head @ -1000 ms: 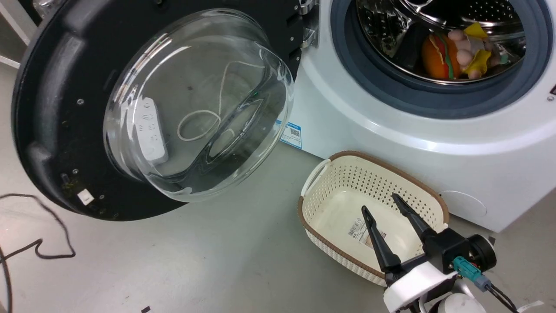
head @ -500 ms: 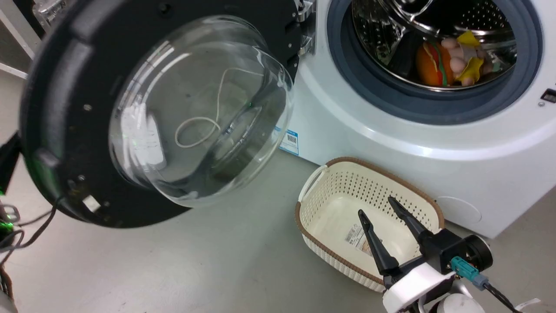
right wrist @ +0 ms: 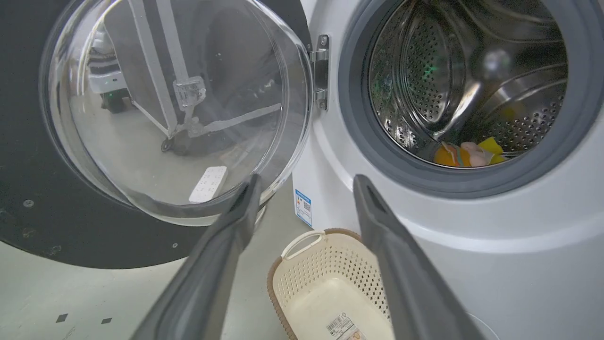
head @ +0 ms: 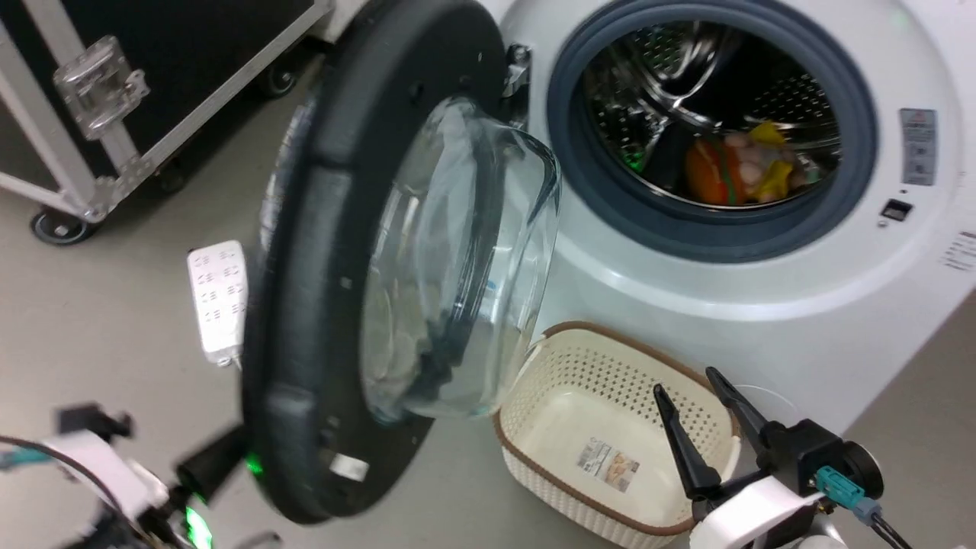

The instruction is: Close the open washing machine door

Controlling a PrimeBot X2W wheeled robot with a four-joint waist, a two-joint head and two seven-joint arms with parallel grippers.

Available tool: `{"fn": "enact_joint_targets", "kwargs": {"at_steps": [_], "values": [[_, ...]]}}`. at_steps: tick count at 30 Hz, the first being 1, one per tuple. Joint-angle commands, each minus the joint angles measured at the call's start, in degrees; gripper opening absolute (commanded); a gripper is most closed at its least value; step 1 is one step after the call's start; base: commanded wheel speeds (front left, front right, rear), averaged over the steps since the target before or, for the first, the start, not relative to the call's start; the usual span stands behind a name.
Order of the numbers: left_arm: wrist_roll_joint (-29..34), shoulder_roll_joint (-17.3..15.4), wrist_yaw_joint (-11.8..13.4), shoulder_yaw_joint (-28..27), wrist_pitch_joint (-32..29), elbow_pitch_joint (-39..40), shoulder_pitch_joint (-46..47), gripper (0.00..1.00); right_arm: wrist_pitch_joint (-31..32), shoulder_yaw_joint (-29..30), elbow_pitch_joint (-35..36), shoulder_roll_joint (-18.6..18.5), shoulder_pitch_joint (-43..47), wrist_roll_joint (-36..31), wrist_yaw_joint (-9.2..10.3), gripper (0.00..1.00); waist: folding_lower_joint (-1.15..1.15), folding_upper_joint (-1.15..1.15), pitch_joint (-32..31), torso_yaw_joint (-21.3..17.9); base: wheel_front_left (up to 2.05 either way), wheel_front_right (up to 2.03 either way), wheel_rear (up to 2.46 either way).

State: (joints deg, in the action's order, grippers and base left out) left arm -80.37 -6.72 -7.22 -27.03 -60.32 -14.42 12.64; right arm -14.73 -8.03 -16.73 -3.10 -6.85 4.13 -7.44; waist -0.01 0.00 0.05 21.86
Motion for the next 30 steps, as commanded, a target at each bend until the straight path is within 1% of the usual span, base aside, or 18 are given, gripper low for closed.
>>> {"fn": "enact_joint_targets", "kwargs": {"at_steps": [1,4,7,9,14,17,21,25,30], "values": [[-0.7,1.3,-0.2,0.9,-0.8,1.3,-2.0,0.0,-0.3,0.5,0.0,0.2,0.6,0.2,-0.05,1.0,0.01,0.0,-0.7,-1.2,0.0,0.0,0.0],[-2.4,3.0,0.1,3.3,-1.4,3.4,-5.1,0.0,-0.3,1.0,0.1,0.2,0.6,-0.1,-0.05,1.0,0.01,0.0,-1.1,-2.8,0.0,0.0,0.0],[-4.6,3.7,0.1,7.1,-0.9,5.4,-8.0,0.0,-0.3,2.3,0.3,0.2,0.6,0.7,-0.05,1.0,0.01,0.0,-1.2,-4.9,0.0,0.0,0.0],[-7.3,3.8,0.0,10.4,1.2,6.0,-9.6,0.0,-0.3,3.3,0.4,0.2,0.6,1.3,-0.05,1.0,0.01,0.0,-1.1,-6.5,0.0,0.0,0.0],[-14.3,3.8,-0.1,20.0,9.1,6.8,-11.3,0.0,-0.3,4.1,0.6,0.2,0.0,0.6,-0.05,1.0,0.01,0.0,0.5,-11.7,0.0,0.0,0.0],[-17.3,3.8,-0.2,25.1,13.3,7.1,-10.4,0.0,-0.3,4.4,0.7,0.0,-0.5,0.0,-0.05,1.0,0.01,0.0,2.0,-15.2,0.0,0.0,0.0],[-20.3,3.8,-0.2,30.6,18.1,8.4,-8.3,0.0,-0.3,4.5,0.8,-0.2,-1.6,-0.4,-0.05,1.0,0.01,0.0,4.4,-20.8,0.0,0.0,0.0],[-21.3,3.8,-0.2,34.0,23.4,9.4,-5.0,0.0,-0.3,4.7,1.2,-0.2,-2.3,-0.6,-0.05,1.0,0.01,0.0,6.8,-26.6,0.0,0.0,0.0],[-20.2,3.8,-0.3,37.1,30.1,8.6,1.1,0.0,-0.3,5.1,1.3,-0.1,-3.0,-0.4,-0.05,1.0,0.01,0.0,10.1,-33.2,0.0,0.0,0.0]]}}
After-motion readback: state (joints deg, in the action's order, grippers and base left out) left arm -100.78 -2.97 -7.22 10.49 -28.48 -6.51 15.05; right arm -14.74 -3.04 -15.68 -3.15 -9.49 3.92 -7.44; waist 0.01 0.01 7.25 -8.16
